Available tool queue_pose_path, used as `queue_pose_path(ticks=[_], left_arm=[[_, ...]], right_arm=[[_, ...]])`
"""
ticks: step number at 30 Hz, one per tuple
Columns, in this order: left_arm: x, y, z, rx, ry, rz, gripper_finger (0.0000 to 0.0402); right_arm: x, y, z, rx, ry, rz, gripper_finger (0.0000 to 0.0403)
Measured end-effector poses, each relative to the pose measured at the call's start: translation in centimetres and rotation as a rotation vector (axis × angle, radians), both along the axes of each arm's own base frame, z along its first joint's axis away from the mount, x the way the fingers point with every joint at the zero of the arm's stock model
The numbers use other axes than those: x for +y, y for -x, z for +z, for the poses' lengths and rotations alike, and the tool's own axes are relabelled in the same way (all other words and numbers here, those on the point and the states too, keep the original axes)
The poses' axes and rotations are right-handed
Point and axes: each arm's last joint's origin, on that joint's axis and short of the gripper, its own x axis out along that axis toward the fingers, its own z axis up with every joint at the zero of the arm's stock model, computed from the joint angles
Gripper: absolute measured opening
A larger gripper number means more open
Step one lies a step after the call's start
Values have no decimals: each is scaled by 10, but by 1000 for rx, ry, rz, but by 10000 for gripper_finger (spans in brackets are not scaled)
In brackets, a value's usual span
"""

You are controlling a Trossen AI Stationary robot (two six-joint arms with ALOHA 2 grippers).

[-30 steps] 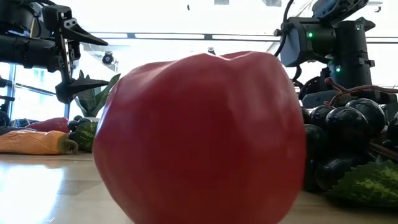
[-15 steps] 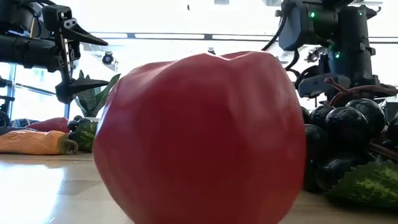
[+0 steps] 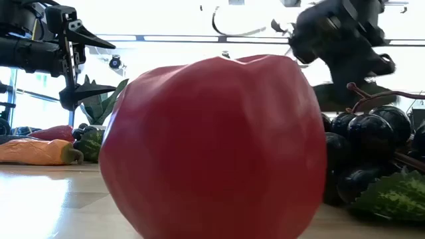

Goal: Build produce basket
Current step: Put the green chili pepper into the wire basket

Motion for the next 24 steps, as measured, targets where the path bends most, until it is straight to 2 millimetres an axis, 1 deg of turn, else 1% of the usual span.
queue_pose_path(ticks=[5, 10, 19, 24], left_arm=[[0, 0, 0, 3, -10, -1, 397], [0, 0, 0, 3, -8, -5, 397], [-2, -1, 5, -51, -19, -63, 397], [-2, 0, 14, -60, -56, -74, 397]], right_arm=[[-5, -15, 27, -122, 75, 11, 49], [-19, -26, 46, -200, 161, -1, 50], [-64, -45, 76, -348, 270, -35, 51], [-92, -52, 84, -408, 327, -38, 51]])
